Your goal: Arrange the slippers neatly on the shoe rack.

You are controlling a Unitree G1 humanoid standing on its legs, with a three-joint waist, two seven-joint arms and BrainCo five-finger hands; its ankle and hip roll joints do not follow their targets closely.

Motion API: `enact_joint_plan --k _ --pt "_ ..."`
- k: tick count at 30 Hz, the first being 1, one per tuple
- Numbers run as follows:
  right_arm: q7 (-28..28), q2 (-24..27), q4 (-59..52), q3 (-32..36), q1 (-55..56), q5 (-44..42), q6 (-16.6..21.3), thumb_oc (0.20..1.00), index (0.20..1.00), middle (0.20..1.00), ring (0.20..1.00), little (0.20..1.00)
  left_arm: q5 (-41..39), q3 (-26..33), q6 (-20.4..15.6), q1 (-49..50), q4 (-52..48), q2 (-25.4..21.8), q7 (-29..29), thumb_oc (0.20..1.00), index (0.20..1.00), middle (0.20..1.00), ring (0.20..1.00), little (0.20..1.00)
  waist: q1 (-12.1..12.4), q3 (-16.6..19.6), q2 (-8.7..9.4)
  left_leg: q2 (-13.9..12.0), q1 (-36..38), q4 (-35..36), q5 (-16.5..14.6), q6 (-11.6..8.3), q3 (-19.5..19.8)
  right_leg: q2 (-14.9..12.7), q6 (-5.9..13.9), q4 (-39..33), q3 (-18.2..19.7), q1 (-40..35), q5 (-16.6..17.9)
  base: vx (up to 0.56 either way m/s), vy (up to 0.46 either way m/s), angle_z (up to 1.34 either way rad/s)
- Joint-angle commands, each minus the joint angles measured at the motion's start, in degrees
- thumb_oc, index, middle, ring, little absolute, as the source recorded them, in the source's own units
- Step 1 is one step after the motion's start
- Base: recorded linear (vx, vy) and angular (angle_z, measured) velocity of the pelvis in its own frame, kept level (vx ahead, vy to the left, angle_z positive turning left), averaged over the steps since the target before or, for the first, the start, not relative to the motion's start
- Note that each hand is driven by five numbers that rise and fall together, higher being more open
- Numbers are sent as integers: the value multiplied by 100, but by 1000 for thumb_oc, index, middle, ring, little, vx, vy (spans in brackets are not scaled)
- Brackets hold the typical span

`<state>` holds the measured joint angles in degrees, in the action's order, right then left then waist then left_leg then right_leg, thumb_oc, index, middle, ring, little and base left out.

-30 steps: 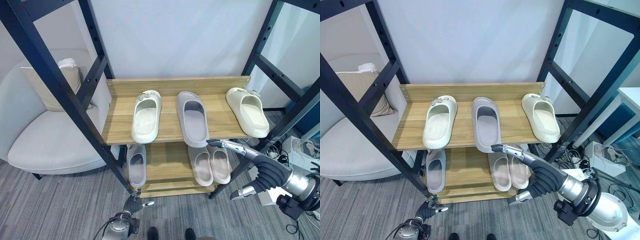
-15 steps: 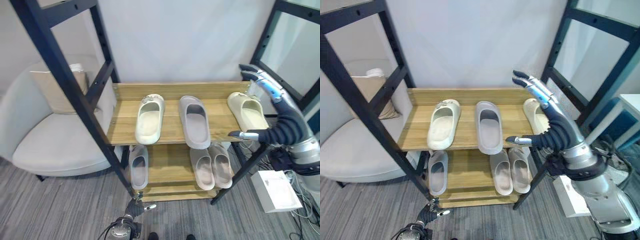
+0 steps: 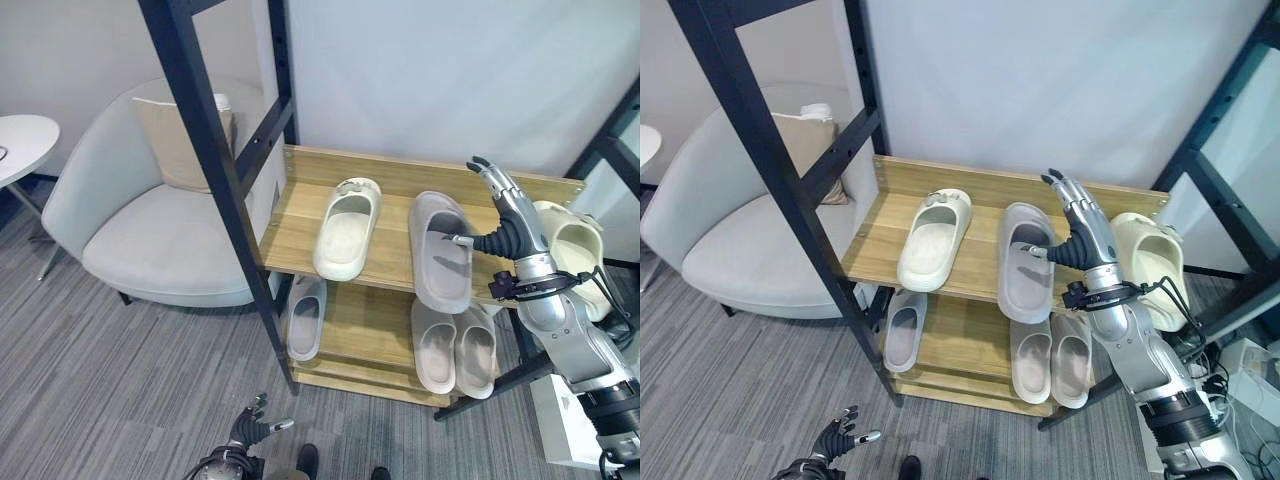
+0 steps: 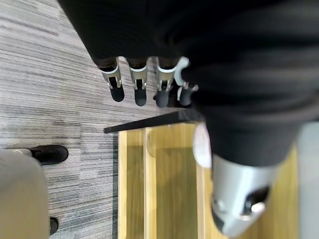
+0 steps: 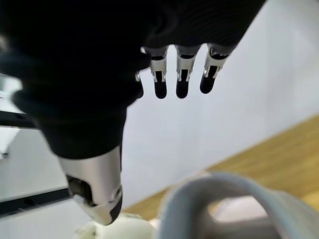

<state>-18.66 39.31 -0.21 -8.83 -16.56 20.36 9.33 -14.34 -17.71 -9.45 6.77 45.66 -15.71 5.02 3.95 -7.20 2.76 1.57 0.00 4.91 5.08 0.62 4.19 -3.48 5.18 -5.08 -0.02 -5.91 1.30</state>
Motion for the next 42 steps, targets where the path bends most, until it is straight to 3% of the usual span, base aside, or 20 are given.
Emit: enact_joint_plan --k 1,10,19,22,23,25,36,42 --pt "-247 160 -91 39 -550 177 56 1000 1000 1000 1000 1000 -98 -25 -198 -284 -73 -134 46 1000 1000 1000 1000 1000 249 -26 95 -147 180 -20 -395 -118 -46 -264 195 8 -73 -285 -529 20 25 4" --pt "-152 34 296 -26 -446 166 64 1000 1000 1000 1000 1000 -39 50 -223 -285 -26 -158 68 1000 1000 1000 1000 1000 351 -44 104 -109 161 -7 -407 -111 52 -315 230 8 -157 -299 -545 13 11 2" --pt "-298 107 1823 -373 -761 427 -287 1000 1000 1000 1000 1000 -45 19 -271 -268 -137 -248 85 1000 1000 1000 1000 1000 450 -109 97 -97 133 9 -390 -126 110 -334 243 8 -231 -287 -538 2 11 4" --pt "-359 28 2187 -509 -952 363 -334 576 576 576 576 576 -59 5 -276 -274 -86 -259 98 1000 1000 1000 1000 1000 486 -134 88 -94 129 9 -388 -132 107 -335 244 8 -247 -280 -537 0 0 0" --pt "-369 -17 2404 -574 -1021 310 -347 360 360 360 360 360 -85 -12 -280 -258 -98 -260 95 1000 1000 1000 1000 1000 519 -146 75 -88 121 9 -383 -129 122 -339 243 8 -279 -273 -533 0 0 0" --pt "-380 -29 2492 -607 -1086 291 -358 200 200 200 200 200 -98 -23 -286 -239 -109 -260 100 1000 1000 1000 1000 1000 524 -146 67 -85 111 9 -379 -130 134 -343 243 8 -293 -272 -536 0 0 0" --pt "-509 -273 3279 -1146 -1969 -93 -315 200 200 200 200 200 -164 -225 -350 -331 -55 -251 172 1000 1000 1000 1000 1000 648 -183 38 -72 70 9 -339 -147 191 -357 242 8 -378 -249 -516 0 0 0" --pt "-677 -140 1390 -400 -1372 228 -269 200 200 200 200 200 -83 42 -273 -358 41 -192 267 1000 1000 1000 1000 1000 550 -141 18 -80 60 9 -297 -144 209 -357 246 8 -383 -242 -468 -8 2 2"
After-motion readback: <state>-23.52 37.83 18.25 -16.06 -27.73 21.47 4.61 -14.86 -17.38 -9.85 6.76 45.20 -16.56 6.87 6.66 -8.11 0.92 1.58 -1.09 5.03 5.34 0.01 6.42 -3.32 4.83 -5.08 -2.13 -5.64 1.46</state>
